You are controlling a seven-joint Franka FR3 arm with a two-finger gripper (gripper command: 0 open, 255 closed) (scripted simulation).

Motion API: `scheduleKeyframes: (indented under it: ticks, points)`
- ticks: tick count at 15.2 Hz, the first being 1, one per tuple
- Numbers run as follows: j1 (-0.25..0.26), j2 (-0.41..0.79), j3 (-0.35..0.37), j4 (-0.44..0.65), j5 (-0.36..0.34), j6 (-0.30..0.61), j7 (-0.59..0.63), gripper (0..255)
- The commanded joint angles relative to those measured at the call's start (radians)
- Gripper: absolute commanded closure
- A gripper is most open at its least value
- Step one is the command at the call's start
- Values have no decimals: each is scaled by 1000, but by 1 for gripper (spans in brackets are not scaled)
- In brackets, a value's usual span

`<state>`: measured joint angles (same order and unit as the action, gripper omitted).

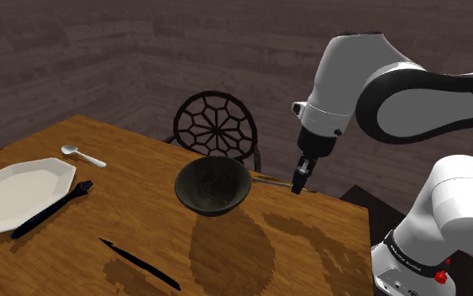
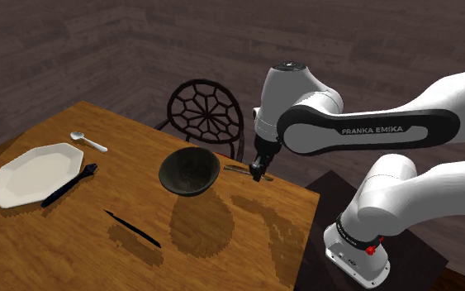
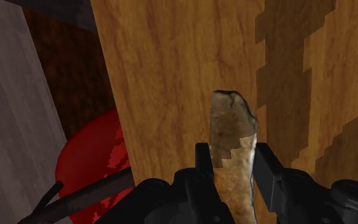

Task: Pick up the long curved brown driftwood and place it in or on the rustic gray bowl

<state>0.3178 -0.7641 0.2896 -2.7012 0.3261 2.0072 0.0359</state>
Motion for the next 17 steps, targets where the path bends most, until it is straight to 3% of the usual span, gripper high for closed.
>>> scheduleKeyframes:
  ticks: [1, 17]
  points:
    - [-3, -7, -6, 22, -7, -30, 3, 255]
    - [-19, -21, -46, 226, -50, -247, 28, 255]
